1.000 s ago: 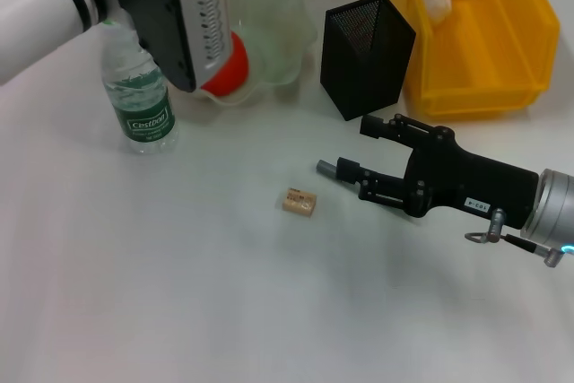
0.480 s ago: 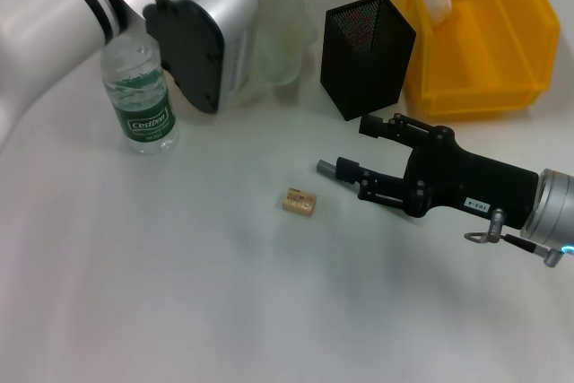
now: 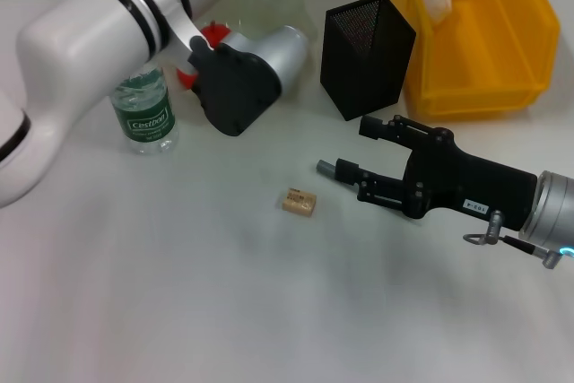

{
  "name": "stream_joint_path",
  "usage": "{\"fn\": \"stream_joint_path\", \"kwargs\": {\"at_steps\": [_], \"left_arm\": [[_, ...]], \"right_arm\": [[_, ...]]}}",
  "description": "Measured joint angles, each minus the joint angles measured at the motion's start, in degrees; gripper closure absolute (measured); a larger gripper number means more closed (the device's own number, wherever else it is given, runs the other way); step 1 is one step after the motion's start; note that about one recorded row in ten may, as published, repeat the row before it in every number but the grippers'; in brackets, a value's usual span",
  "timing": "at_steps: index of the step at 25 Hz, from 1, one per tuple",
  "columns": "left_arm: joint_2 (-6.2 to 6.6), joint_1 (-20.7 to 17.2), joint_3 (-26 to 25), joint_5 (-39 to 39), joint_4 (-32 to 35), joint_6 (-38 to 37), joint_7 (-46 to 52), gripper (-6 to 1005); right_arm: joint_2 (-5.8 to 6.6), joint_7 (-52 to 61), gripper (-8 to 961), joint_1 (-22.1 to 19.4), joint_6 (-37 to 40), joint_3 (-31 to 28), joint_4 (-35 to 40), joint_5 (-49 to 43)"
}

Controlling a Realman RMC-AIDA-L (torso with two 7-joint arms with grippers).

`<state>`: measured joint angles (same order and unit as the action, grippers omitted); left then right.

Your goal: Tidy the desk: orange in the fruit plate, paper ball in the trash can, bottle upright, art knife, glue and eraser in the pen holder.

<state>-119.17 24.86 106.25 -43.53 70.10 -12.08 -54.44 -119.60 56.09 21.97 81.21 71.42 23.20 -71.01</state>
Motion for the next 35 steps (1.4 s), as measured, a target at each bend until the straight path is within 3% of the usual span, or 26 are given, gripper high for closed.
{"fn": "stream_joint_path", "kwargs": {"at_steps": [3,5,15,25,35], "left_arm": [[-0.01,0.14,1.08,-0.03,0.62,2.09,-1.02,671],[0.00,0.65,4.31,-1.43,3.12,8.62,-3.17,670],[0.00,1.08,9.20,-9.56,6.03,17.55,-3.25,664],[0.00,4.93,16.00,-16.61,5.79,30.64,-2.82,658],[0.00,7.72,18.87,-23.25,1.37,32.59,2.21,652]], "right_arm": [[-0.01,-0.05,190,0.00,0.06,-0.04,-0.04,0.00],[-0.02,-0.07,190,0.00,0.12,-0.11,-0.06,0.00],[-0.02,-0.07,191,0.00,0.42,-0.32,-0.09,0.06],[-0.02,-0.06,191,0.41,0.33,-0.32,-0.34,0.17],[-0.02,-0.68,191,0.47,0.30,-0.27,-0.35,0.18]]}}
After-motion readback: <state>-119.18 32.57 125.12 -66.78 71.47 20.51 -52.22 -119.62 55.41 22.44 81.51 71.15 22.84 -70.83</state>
